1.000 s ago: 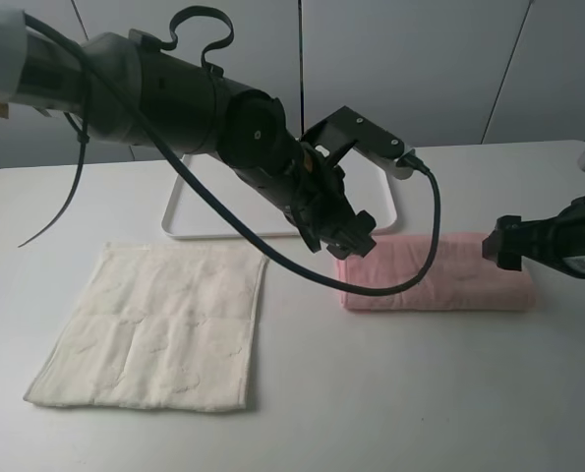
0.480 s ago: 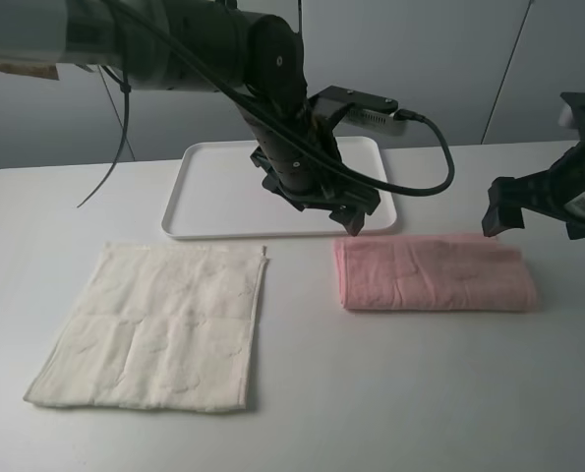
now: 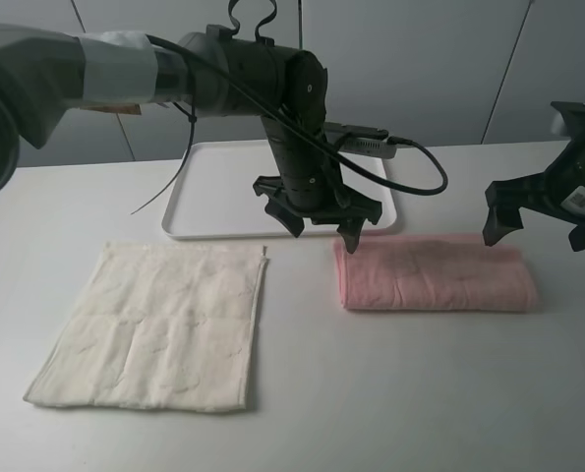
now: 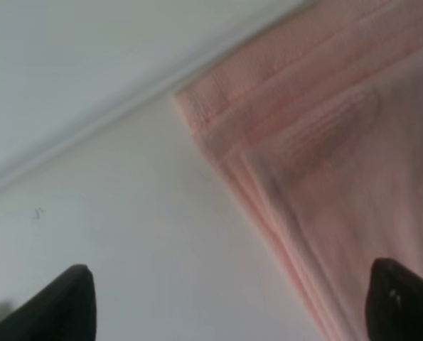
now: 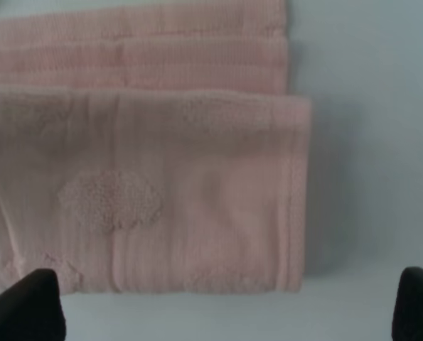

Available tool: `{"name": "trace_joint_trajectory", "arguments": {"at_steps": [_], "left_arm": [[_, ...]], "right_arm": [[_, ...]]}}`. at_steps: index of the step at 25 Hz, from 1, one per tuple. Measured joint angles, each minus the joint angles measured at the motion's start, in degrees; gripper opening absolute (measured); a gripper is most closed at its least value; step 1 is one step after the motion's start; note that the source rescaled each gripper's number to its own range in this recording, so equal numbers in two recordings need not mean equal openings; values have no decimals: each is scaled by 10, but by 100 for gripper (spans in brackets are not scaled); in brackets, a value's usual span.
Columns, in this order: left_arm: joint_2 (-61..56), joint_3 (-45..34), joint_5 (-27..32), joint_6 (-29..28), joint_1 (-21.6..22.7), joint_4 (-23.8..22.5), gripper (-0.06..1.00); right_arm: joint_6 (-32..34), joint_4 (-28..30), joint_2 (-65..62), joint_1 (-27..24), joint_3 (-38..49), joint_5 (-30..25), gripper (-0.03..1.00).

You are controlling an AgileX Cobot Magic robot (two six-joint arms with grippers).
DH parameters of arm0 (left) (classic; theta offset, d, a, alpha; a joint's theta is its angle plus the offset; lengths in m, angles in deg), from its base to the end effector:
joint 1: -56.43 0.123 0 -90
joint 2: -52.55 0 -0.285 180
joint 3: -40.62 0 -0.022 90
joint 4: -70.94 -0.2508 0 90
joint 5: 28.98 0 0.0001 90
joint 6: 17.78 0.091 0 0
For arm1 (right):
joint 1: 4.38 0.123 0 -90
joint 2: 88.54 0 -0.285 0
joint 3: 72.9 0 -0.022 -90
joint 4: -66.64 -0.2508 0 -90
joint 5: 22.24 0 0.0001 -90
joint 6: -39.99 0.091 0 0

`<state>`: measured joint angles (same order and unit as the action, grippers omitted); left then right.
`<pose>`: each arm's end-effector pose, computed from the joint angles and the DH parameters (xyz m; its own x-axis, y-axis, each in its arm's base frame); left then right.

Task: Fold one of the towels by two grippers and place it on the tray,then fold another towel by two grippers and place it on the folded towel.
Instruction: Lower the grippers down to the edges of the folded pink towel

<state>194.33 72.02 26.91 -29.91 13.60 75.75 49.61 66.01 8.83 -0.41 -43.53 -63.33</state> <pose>0.3538 -0.3366 0.1444 -0.8651 0.4537 -0.2137 0.4851 0.8653 -0.1263 0.2691 0.0193 0.1843 -0.9725 0.1082 -0.2063 0.1013 0.9939 0.0439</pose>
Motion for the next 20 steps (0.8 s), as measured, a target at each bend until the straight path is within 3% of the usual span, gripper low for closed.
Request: {"name": "trace_joint_trajectory", "arguments": {"at_steps": [11,20], "left_arm": [[31,0,-11,-50,0,1,97],[42,1,-19,-57,0,6,97]], "right_arm": [[-9,6,51,0,-11,-9,100],[-25,11,77,0,-31,-11,100]]}}
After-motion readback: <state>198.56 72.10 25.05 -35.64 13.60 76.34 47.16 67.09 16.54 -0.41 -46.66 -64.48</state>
